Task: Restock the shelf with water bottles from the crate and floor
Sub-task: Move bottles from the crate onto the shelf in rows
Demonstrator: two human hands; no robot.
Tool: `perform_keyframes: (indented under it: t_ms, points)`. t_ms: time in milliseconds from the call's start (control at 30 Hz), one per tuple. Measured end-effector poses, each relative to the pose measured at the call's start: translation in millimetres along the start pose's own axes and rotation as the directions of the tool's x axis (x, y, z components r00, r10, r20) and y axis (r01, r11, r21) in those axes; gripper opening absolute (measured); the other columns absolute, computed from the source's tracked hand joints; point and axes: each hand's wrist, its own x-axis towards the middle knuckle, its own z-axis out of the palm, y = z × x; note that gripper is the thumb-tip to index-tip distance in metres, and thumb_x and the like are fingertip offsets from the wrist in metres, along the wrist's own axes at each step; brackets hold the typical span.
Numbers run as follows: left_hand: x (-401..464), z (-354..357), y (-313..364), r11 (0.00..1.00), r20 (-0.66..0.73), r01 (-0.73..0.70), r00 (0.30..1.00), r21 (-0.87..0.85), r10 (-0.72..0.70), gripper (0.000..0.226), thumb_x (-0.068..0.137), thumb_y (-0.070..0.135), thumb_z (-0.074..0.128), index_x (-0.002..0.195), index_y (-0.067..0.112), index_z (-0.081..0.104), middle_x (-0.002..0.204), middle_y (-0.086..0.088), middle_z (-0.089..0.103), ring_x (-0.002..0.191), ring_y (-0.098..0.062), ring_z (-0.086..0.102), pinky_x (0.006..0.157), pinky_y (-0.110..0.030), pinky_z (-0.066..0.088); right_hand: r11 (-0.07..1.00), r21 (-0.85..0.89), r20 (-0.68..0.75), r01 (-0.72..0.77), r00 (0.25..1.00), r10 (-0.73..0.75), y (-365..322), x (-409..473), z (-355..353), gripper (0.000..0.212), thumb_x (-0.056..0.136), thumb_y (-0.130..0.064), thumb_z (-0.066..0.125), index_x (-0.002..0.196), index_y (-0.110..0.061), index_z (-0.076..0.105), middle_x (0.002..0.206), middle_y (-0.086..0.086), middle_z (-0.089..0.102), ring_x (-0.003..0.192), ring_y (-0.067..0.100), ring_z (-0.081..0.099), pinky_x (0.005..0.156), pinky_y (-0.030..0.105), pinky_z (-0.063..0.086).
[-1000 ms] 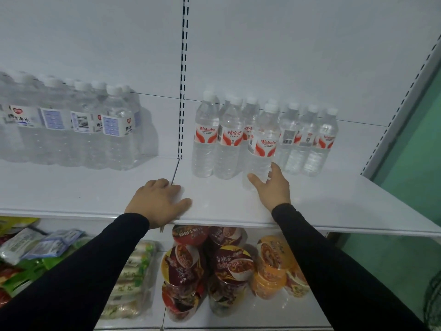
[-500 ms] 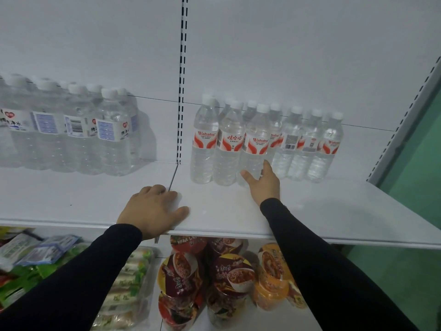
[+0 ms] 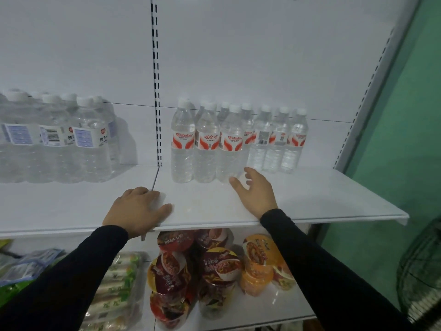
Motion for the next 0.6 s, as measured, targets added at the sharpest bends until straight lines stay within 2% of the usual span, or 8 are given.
perform_keyframes:
  t_ms: [100,233,333,400,467,533,600]
  points:
    - [-7,-2,2,0.997,-0.064,-0.027,0.998,-0.072,0.023,0.071,0.078,0.068,0.032,0.130,0.026,0.056,0.129,0.000,0.056,0.120,-0.022,0.047,0.092,-0.037,0.038,0.997,0.025,-0.046,0.070,0.997,-0.068,-3,-34,-13,0.062,0.092,-0.048,0.062,0.143,-0.018,0.045,0.139,0.003,0.052,0.123,0.016,0.052,0.107,0.036,0.044]
    - [-29,-6,19,0.970,-0.203,-0.188,0.967,-0.152,0.156,0.070,0.082,0.064,0.038,0.130,0.018,0.060,0.132,-0.003,0.058,0.124,-0.022,0.048,0.103,-0.035,0.037,0.981,-0.002,-0.091,0.194,0.977,-0.193,0,-77,-21,0.054,0.093,-0.041,0.064,0.139,-0.017,0.051,0.133,-0.001,0.055,0.115,0.009,0.054,0.100,0.031,0.048]
    - [-61,-3,38,0.913,-0.327,-0.373,0.894,-0.163,0.307,0.061,0.086,0.057,0.043,0.123,0.014,0.065,0.123,-0.003,0.063,0.116,-0.021,0.055,0.098,-0.032,0.040,0.974,-0.082,0.017,0.210,0.978,-0.209,9,-108,-18,0.053,0.094,-0.047,0.059,0.140,-0.022,0.050,0.133,-0.010,0.050,0.119,0.003,0.048,0.100,0.018,0.040]
    - [-86,13,44,0.862,-0.357,-0.473,0.849,-0.184,0.389,0.050,0.089,0.047,0.050,0.119,0.012,0.067,0.117,-0.002,0.065,0.109,-0.019,0.058,0.095,-0.031,0.045,0.942,-0.180,0.086,0.282,0.959,-0.271,23,-129,-10,0.051,0.095,-0.047,0.057,0.138,-0.020,0.053,0.136,-0.007,0.051,0.127,0.006,0.045,0.103,0.016,0.036]
    - [-112,43,43,0.836,-0.285,-0.509,0.848,-0.207,0.446,0.044,0.090,0.042,0.052,0.117,0.013,0.069,0.116,-0.002,0.065,0.108,-0.018,0.059,0.093,-0.031,0.046,0.910,-0.190,0.125,0.369,0.928,-0.350,39,-153,2,0.043,0.096,-0.043,0.058,0.130,-0.017,0.061,0.138,0.000,0.054,0.126,0.011,0.050,0.103,0.024,0.041]
    - [-137,83,35,0.840,-0.133,-0.481,0.877,-0.250,0.463,0.043,0.089,0.043,0.053,0.116,0.014,0.069,0.114,-0.002,0.066,0.104,-0.020,0.060,0.090,-0.030,0.045,0.904,-0.139,0.148,0.404,0.911,-0.384,57,-180,16,0.035,0.097,-0.038,0.060,0.122,-0.014,0.067,0.136,0.002,0.056,0.119,0.012,0.056,0.100,0.023,0.044]
    - [-159,122,25,0.874,0.085,-0.394,0.898,-0.285,0.433,0.048,0.087,0.047,0.051,0.119,0.016,0.067,0.113,-0.003,0.067,0.101,-0.023,0.063,0.085,-0.028,0.049,0.945,-0.119,0.235,0.305,0.933,-0.271,73,-209,30,0.038,0.097,-0.042,0.058,0.127,-0.019,0.065,0.139,-0.004,0.053,0.124,0.007,0.050,0.102,0.019,0.040]
